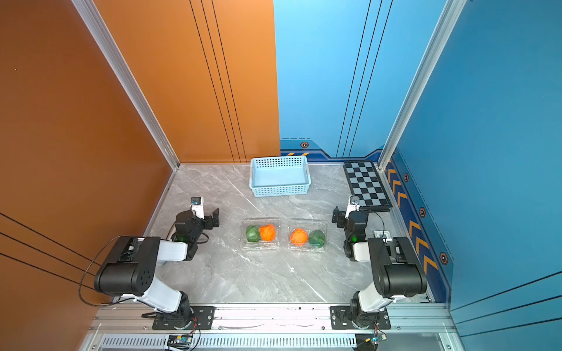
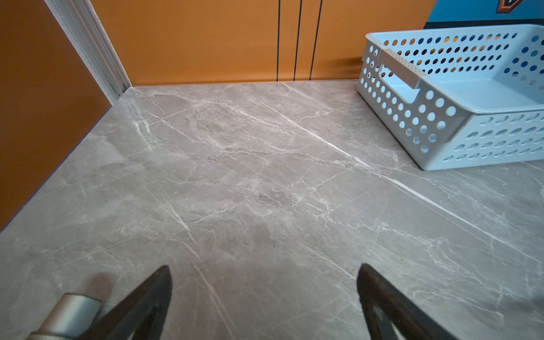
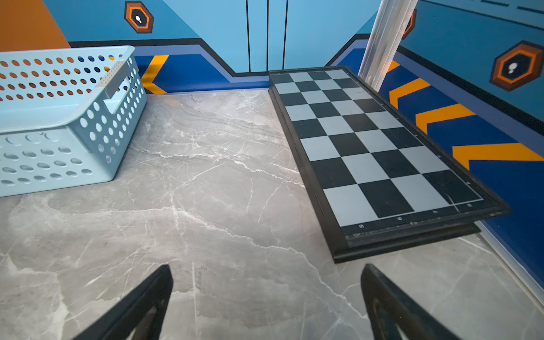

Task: Take oranges out of containers
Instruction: Adjust the packing box at the center of the board.

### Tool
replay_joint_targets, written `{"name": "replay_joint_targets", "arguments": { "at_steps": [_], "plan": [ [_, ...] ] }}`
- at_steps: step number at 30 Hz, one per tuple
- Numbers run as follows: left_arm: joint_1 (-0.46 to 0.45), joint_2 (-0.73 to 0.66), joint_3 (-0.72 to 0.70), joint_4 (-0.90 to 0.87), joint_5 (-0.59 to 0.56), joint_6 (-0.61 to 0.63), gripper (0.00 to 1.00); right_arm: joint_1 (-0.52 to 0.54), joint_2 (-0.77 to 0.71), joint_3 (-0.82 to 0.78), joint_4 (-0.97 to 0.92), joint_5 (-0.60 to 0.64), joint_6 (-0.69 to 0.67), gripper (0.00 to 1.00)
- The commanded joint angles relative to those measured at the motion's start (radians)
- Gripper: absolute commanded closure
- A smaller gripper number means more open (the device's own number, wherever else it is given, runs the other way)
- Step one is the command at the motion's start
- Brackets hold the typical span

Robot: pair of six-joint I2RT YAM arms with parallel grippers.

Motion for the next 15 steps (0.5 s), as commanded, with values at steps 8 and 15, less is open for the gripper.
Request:
{"name": "replay_joint_targets", "arguments": {
  "at_steps": [8, 15],
  "plan": [
    [-0.052, -0.216, 0.173, -0.499, -0.236, -0.019, 0.02, 0.07, -0.254, 0.105, -0.382, 0.231, 0.013, 0.0],
    [-0.311, -0.401, 0.322, -0.797, -0.106, 0.116, 0.02, 0.24, -0.436, 0.364, -0.945, 0.254, 0.095, 0.0]
  ]
}}
